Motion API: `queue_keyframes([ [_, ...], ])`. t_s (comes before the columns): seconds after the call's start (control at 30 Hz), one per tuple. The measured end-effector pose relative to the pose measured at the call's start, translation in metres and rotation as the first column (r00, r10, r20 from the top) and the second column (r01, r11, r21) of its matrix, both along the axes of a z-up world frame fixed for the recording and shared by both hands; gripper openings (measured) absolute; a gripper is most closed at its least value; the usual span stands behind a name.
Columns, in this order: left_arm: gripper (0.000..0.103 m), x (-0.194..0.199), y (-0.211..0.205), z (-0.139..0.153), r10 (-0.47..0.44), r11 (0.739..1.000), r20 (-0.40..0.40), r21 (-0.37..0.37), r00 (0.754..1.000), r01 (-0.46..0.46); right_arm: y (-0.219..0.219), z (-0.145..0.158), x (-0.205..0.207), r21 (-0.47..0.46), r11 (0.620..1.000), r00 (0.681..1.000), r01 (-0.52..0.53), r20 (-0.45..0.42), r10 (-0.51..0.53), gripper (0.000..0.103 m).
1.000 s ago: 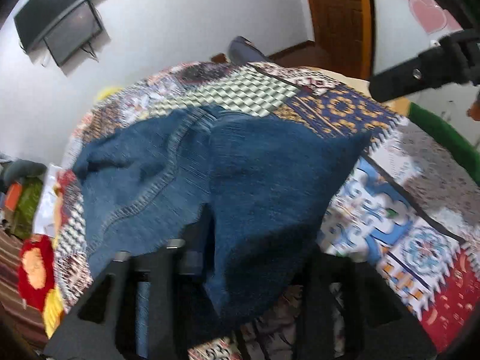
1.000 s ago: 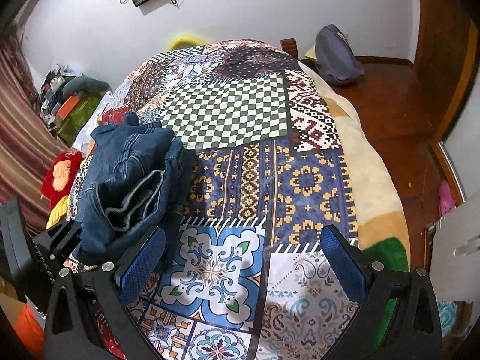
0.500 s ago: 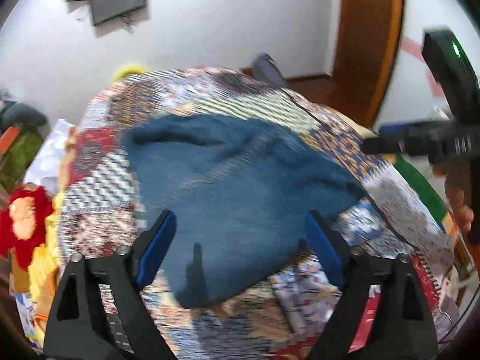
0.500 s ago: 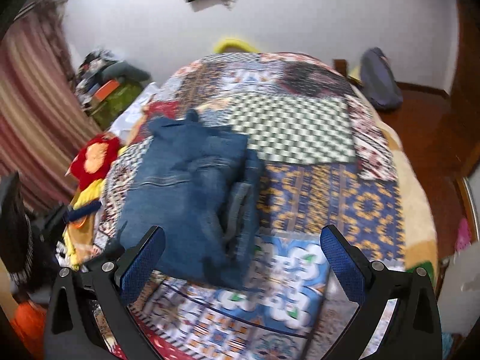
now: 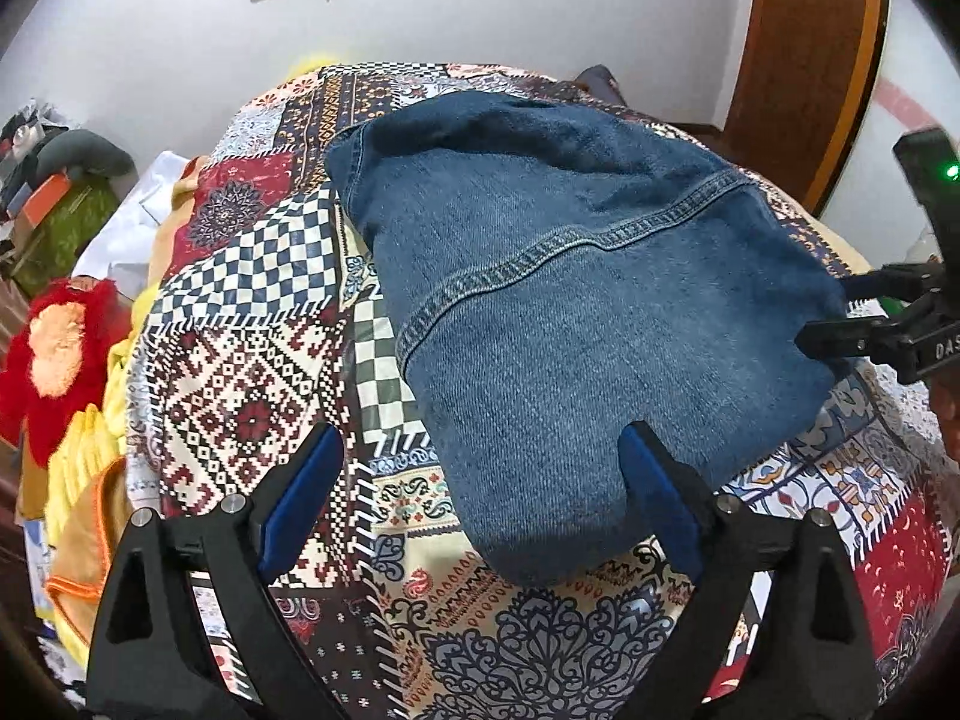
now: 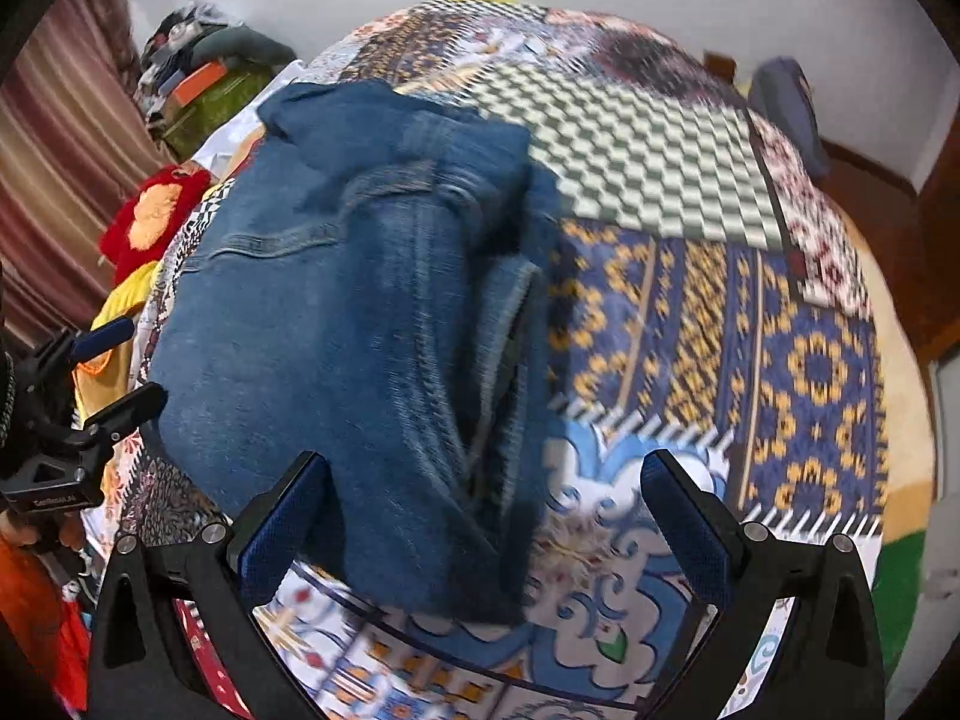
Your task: Fold large clothes
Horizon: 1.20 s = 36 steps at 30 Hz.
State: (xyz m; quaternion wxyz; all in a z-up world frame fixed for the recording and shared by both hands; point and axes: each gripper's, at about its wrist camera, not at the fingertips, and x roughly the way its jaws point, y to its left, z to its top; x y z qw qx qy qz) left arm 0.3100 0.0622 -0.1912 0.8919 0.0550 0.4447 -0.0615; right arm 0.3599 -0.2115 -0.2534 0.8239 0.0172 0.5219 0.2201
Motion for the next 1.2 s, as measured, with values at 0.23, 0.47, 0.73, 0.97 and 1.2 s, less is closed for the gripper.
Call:
queue_keyframes([
  [0.23,0.093,-0.005,0.006,0.01,-0.021,0.997,0.008,0.075,1.0,0.02,-0.037,0.002,-0.002,0.0,0.999,0.999,0.047,-0.023,-0.047,0.103],
  [0.47,0.093,0.019,0.028,0.041,0.023,0.989,0.09,0.143,0.996,-0.036,-0.039,0.05,0.008,0.006,0.998,0.992,0.067,0.103,-0.067,0.103],
  [0.73,0.094,0.081,0.03,0.063,0.025,0.998,0.131,0.062,0.991,-0.033,-0.001,0.073,0.054,0.102,0.995,0.992,0.013,0.122,-0.025,0.103],
  [0.97,0.094,0.158,0.029,0.025,0.038,0.999,0.011,0.026,0.999,-0.038,0.057,0.063,0.111,0.051,0.995,0.992,-0.091,0.097,0.086,0.103],
  [1.2,0.094,0.195,0.046,0.009,0.068,0.995,-0.02,-0.069,0.997,-0.069,0.086,0.025,0.157,0.055,0.985,0.984,-0.161,-0.062,0.164,0.103],
])
